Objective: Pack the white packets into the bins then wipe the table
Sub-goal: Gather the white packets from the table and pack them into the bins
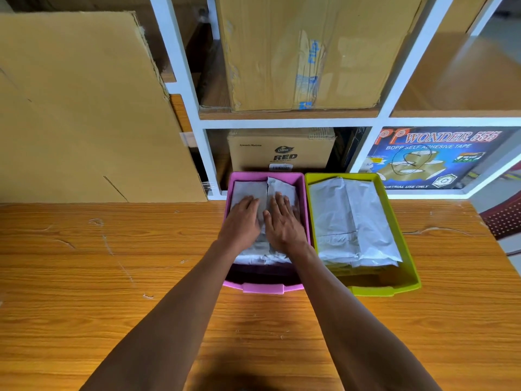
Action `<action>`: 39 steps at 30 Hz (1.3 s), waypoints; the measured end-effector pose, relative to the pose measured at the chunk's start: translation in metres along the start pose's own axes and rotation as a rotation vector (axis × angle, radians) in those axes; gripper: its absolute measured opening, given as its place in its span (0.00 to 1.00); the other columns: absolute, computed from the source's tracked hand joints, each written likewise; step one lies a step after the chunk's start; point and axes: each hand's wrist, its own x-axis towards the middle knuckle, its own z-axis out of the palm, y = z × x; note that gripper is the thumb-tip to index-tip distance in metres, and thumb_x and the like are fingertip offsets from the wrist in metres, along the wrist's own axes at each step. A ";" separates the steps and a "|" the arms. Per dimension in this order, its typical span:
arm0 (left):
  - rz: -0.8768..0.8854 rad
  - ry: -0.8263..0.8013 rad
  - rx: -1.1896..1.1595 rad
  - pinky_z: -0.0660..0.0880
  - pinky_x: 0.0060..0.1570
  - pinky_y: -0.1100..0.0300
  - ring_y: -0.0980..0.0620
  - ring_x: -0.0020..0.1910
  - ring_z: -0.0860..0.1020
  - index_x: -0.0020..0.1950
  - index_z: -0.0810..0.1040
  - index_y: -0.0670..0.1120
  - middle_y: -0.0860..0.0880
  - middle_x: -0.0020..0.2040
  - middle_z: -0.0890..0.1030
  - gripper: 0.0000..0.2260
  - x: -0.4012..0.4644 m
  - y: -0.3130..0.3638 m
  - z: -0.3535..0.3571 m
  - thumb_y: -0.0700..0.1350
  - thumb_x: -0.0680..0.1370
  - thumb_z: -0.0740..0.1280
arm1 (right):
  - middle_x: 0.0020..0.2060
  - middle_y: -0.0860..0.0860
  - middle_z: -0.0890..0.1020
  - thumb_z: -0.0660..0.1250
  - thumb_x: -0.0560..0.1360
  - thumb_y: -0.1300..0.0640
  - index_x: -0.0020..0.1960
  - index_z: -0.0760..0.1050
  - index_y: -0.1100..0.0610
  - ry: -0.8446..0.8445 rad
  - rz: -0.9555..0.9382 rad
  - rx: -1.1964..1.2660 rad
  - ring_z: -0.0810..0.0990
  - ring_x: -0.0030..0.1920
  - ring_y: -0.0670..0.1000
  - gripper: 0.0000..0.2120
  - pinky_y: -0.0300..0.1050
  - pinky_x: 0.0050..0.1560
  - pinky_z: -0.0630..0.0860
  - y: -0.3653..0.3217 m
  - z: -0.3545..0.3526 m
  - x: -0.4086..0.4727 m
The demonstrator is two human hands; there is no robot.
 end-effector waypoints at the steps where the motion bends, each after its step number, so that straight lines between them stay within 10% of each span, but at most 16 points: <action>1: 0.008 0.007 -0.001 0.62 0.81 0.48 0.42 0.82 0.62 0.83 0.63 0.43 0.41 0.83 0.64 0.25 -0.007 -0.001 -0.001 0.46 0.86 0.62 | 0.85 0.55 0.46 0.41 0.88 0.44 0.86 0.49 0.58 0.018 -0.014 -0.013 0.43 0.85 0.54 0.30 0.57 0.84 0.43 -0.002 -0.001 -0.005; 10: 0.118 0.209 0.049 0.78 0.63 0.47 0.44 0.63 0.76 0.64 0.78 0.42 0.44 0.63 0.78 0.13 -0.067 -0.018 -0.007 0.44 0.82 0.64 | 0.77 0.57 0.71 0.46 0.85 0.44 0.72 0.71 0.55 0.233 -0.031 -0.074 0.66 0.79 0.60 0.26 0.61 0.78 0.64 -0.009 0.007 -0.042; 18: -0.040 0.167 0.094 0.58 0.82 0.43 0.39 0.83 0.57 0.80 0.67 0.45 0.40 0.83 0.62 0.24 -0.101 -0.016 0.001 0.51 0.85 0.63 | 0.66 0.60 0.77 0.64 0.76 0.61 0.63 0.75 0.61 0.463 0.045 -0.101 0.76 0.64 0.65 0.16 0.61 0.63 0.76 0.000 0.003 -0.090; 30: 0.406 0.181 0.081 0.70 0.73 0.44 0.41 0.72 0.74 0.72 0.77 0.41 0.41 0.73 0.76 0.25 -0.142 0.031 0.017 0.56 0.84 0.57 | 0.55 0.55 0.80 0.56 0.85 0.47 0.60 0.74 0.54 0.499 0.182 -0.233 0.80 0.53 0.65 0.14 0.59 0.55 0.74 0.023 0.000 -0.170; 39: 0.504 0.065 0.261 0.63 0.80 0.41 0.43 0.81 0.64 0.86 0.55 0.50 0.45 0.84 0.62 0.28 -0.167 0.034 0.042 0.51 0.87 0.58 | 0.78 0.58 0.70 0.48 0.85 0.36 0.81 0.64 0.55 0.383 0.024 -0.469 0.66 0.79 0.62 0.32 0.66 0.78 0.63 0.083 0.001 -0.214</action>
